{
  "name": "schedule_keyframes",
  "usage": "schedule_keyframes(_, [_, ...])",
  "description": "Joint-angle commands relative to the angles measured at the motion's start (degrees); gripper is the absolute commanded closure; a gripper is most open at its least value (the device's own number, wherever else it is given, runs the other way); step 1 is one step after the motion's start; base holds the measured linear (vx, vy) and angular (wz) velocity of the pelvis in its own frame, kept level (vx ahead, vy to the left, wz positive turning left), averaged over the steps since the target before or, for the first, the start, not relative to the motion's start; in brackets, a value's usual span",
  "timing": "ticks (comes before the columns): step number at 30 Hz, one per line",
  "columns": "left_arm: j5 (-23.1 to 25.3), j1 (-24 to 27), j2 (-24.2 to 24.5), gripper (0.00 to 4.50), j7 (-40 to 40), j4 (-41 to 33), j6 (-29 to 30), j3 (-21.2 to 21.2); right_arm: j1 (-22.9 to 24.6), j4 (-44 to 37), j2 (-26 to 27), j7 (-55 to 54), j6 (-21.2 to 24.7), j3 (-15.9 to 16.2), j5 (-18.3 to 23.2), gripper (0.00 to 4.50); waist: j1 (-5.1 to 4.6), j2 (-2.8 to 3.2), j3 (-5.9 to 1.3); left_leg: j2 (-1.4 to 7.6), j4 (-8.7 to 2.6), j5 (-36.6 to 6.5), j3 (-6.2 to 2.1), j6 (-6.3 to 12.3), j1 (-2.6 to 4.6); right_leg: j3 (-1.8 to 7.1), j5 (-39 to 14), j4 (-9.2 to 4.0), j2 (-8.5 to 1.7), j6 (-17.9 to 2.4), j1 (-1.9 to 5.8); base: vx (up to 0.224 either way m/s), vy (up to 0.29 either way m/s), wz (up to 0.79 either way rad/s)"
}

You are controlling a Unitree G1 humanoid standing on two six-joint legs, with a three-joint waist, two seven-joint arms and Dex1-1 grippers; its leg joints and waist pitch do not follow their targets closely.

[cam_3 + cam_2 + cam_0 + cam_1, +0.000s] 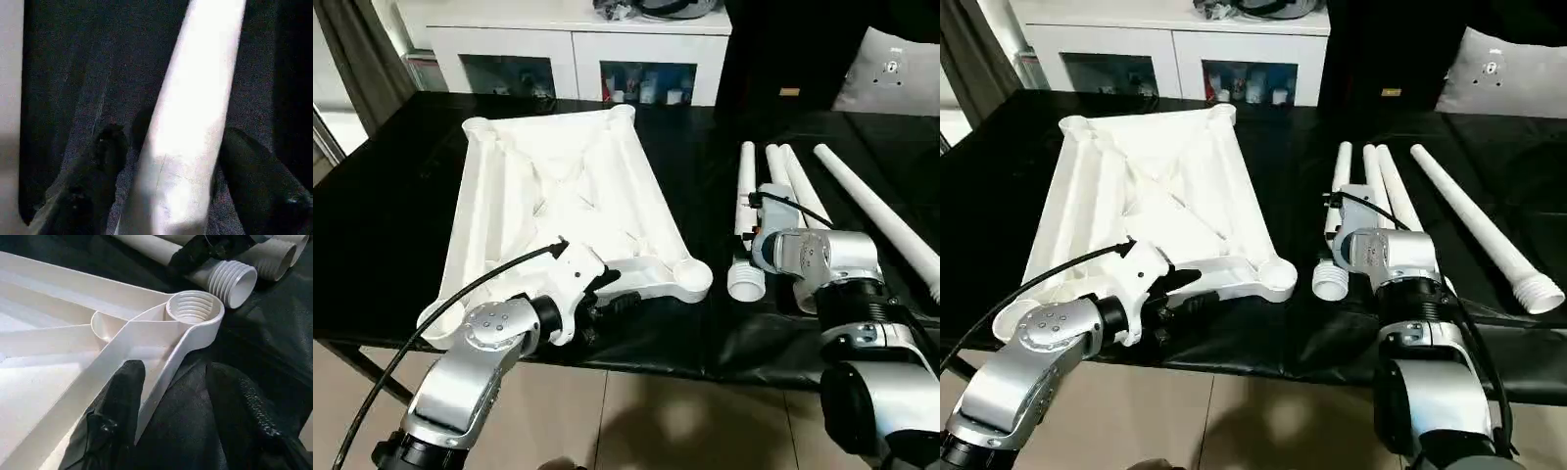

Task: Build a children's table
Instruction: Pick table leg

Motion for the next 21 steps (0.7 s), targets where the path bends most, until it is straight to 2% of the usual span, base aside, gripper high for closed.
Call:
schedule_keyframes(1, [-0.1, -0.9, 0.3, 2.18, 0.6, -0.4, 0.3, -0.3, 0.3, 2.5, 0.9, 0.2, 1.0, -0.2, 0.6, 1.61, 0.28, -0.65, -3.37, 4.17, -3.44, -2.9, -1.13, 2.17, 0.13, 3.86, 2.1, -4.49, -7.14, -12.3, 2.37, 0.000, 0.000, 0.00])
schedule_keyframes(3, [0.0, -0.9, 0.4, 2.18, 0.8, -0.5, 0.2, -0.4, 0.3, 2.7, 1.1, 0.2, 0.9, -0.5, 0.9, 1.86, 0.26, -0.59, -3.39, 4.20, -3.47, -2.9, -1.17, 2.15, 0.14, 3.83, 2.2, -4.47, -7.11, -12.3, 2.34, 0.000, 0.000, 0.00])
schedule_keyframes(6, [0.0, -0.9, 0.4, 2.18, 0.9, -0.4, 0.2, -0.4, 0.2, 2.9, 1.3, 0.2, 0.8, -0.7, 1.0, 1.99, 0.22, -0.65, -3.41, 4.17, -3.46, -2.9, -1.17, 2.22, 0.12, 3.85, 2.8, -4.45, -7.11, -12.4, 2.36, 0.000, 0.000, 0.00])
schedule_keyframes(8, [0.0, -0.9, 0.4, 2.18, 1.0, -0.4, 0.1, -0.4, 0.3, 2.8, 1.7, 0.1, 0.7, -0.9, 1.2, 2.28, 0.23, -0.70, -3.40, 4.15, -3.45, -3.0, -1.13, 2.24, 0.11, 3.86, 2.6, -4.51, -7.13, -12.4, 2.34, 0.000, 0.000, 0.00])
schedule_keyframes(11, [0.1, -0.9, 0.3, 2.18, 1.1, -0.3, -0.1, -0.4, 0.5, 2.7, 2.0, -0.1, 0.8, -1.3, 1.4, 2.44, 0.20, -0.66, -3.39, 4.20, -3.52, -3.4, -1.18, 2.16, 0.17, 3.82, 1.7, -4.54, -7.14, -12.3, 2.32, 0.000, 0.000, 0.00])
schedule_keyframes(14, [0.0, -0.9, 0.1, 2.18, 1.4, -0.3, 0.0, -0.3, 1.0, 2.6, 2.7, -0.9, 0.5, -2.5, 2.0, 2.54, 0.19, -1.06, -3.34, 4.30, -3.63, -3.5, -1.14, 2.07, 0.21, 3.88, 1.4, -4.57, -7.13, -12.2, 2.24, 0.000, 0.000, 0.00])
schedule_keyframes(15, [-0.1, -1.2, -0.1, 2.18, 1.8, -0.1, 0.0, -0.1, 2.1, 1.4, 3.6, -1.4, -2.9, -4.0, 2.8, 2.57, 0.20, -0.91, -3.37, 4.31, -3.64, -3.7, -1.15, 1.88, 0.29, 3.85, 1.1, -4.56, -7.15, -12.1, 2.19, 0.000, 0.000, 0.00])
schedule_keyframes(21, [0.1, -1.7, -0.3, 2.18, 2.3, 0.7, -0.9, 0.3, 3.4, -1.5, 4.2, -2.6, -4.6, -6.2, 4.0, 2.64, 0.14, -0.69, -3.33, 4.29, -3.74, -4.7, -1.21, 1.25, 0.33, 3.89, 1.5, -4.65, -7.19, -12.1, 2.18, 0.000, 0.000, 0.00])
